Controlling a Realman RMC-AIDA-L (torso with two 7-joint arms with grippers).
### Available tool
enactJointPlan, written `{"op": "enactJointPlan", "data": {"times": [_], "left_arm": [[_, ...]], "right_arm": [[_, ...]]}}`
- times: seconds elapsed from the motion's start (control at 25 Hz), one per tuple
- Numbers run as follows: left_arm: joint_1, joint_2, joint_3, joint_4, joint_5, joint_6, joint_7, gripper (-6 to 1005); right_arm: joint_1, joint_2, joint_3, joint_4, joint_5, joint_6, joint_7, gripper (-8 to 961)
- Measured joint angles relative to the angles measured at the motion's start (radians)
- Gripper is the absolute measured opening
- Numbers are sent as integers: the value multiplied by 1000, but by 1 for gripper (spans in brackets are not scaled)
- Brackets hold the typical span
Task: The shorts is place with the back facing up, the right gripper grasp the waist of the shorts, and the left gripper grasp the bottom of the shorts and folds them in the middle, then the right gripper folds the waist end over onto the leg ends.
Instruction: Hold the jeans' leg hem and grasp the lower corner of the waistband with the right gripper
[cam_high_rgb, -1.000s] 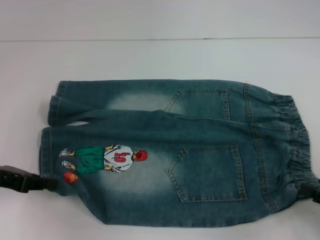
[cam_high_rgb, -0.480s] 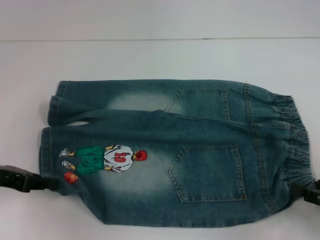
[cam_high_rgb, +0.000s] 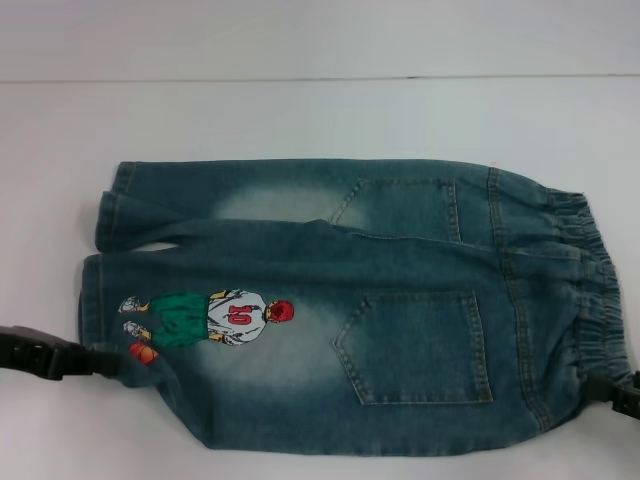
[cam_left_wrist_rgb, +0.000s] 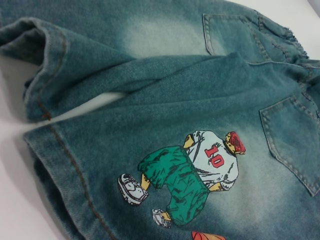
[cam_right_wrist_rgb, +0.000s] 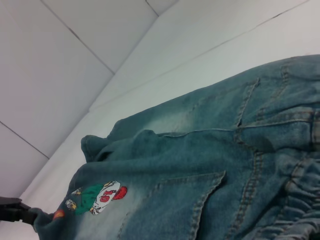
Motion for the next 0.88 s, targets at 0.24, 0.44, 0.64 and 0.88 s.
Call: {"op": "enactJointPlan", "data": {"times": [0.24,0.44,0.64,0.88], "left_arm": [[-4,0,0,0,0,0,0,46],[-4,-2,0,0,0,-1,0,46],[-4,-2,0,0,0,-1,0,46],[-2,-3,-2,0,0,-9,-2,45]], "right_arm": [[-3,2,22,-8,0,11,1,695],[-3,-3,30,-9,0,14,1,528],[-2,-4,27,-8,0,17,2,316],[0,0,20,-10,-3,22,3,72]]}}
